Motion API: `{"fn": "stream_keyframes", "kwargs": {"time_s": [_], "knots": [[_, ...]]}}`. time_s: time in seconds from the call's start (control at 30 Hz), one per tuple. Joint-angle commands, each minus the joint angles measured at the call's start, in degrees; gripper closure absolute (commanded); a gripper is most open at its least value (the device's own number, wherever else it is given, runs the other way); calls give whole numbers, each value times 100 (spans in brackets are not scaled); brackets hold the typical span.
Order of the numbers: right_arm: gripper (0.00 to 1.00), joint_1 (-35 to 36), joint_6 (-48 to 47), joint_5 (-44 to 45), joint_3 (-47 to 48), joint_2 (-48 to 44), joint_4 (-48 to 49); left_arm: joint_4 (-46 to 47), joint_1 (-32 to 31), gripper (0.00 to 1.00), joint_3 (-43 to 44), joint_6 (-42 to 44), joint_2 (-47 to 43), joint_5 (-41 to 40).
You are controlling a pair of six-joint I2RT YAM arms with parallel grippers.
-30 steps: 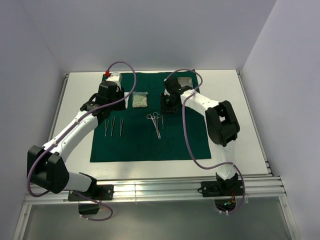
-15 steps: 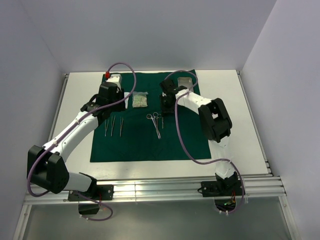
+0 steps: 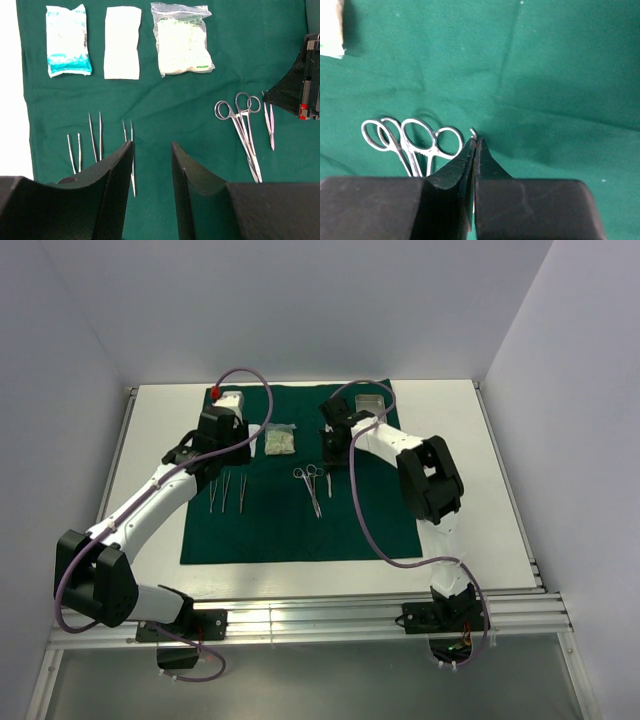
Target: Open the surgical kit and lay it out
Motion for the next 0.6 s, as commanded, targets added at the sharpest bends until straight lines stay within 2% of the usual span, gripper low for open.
{"fn": "stream_keyframes", "kwargs": {"time_s": [0.0, 0.13, 0.17, 0.27, 0.4, 0.57], "knots": [[100, -229, -104, -55, 103, -509, -188, 10, 133, 59, 172, -87, -10, 354], [100, -782, -8, -932, -379, -1212, 337, 326, 344, 54, 76, -333, -229, 1592], [100, -1027, 71, -1674, -737, -1570, 600, 474, 336, 52, 59, -377, -256, 2030], [100, -1266, 273, -2400, -1399, -2065, 1576, 642, 336, 48, 67, -614, -282, 2586], [100, -1276, 712, -2806, -1848, -2829, 2368, 722, 169, 44, 260, -764, -186, 2642], [100, -1197, 1494, -2350, -2086, -3226, 2730, 591, -410, 44, 681, -712, 42, 2238]]}}
